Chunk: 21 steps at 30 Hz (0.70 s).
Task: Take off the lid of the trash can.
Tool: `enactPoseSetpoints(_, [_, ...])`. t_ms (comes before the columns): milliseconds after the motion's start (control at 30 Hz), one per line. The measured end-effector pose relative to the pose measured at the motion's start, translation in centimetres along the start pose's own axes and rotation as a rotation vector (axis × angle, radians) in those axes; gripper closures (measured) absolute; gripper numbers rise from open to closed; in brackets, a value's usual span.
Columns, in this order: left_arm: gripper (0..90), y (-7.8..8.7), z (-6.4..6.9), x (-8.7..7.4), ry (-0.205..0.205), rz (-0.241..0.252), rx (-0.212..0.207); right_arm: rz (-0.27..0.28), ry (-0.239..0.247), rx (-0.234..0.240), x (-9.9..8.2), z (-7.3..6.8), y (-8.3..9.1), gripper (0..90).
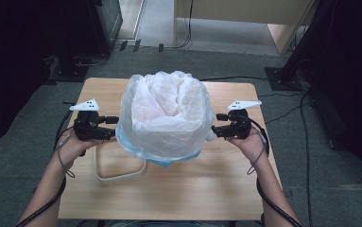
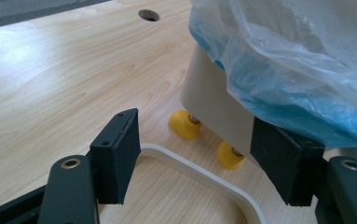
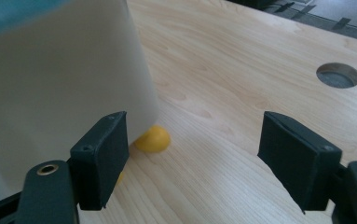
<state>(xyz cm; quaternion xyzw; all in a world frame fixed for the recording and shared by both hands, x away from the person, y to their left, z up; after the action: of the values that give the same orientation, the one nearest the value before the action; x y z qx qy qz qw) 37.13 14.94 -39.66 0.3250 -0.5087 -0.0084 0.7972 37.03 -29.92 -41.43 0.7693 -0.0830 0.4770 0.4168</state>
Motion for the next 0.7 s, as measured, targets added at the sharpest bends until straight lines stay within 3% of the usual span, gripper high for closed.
enactPoseSetpoints(267, [33.2,1.1,0.4,1.1,-0.018,0.026,-0.003,0.015,-0.017,0.040,1.3,-0.2,0.8,25.9])
enactPoseSetpoints(367, [34.1,1.4,0.4,1.6,0.013,0.040,-0.025,0.010,0.000,0.034,2.0,-0.5,1.2,26.3])
enactPoseSetpoints(567, [34.1,1.7,0.7,2.4,-0.017,0.018,-0.010,-0.001,0.040,0.038,3.2,-1.1,2.0,29.1])
enactPoseSetpoints(700, [34.6,2.0,0.9,3.1,-0.045,0.039,-0.010,0.009,0.059,0.052,4.0,-1.6,2.4,30.0])
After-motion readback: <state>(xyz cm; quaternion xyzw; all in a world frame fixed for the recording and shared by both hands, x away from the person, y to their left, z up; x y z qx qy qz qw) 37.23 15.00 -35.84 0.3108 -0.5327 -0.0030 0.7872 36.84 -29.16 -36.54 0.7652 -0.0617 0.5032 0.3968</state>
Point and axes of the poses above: each handheld gripper's, and its own axes: y roughly backward along the jaws, x roughly out of its top, z roughly to its right, the point moved 2 cm from there along -y, roughly forward along the jaws, and after that the axes turned 2 degrees about -x, right-handed, at the moved point
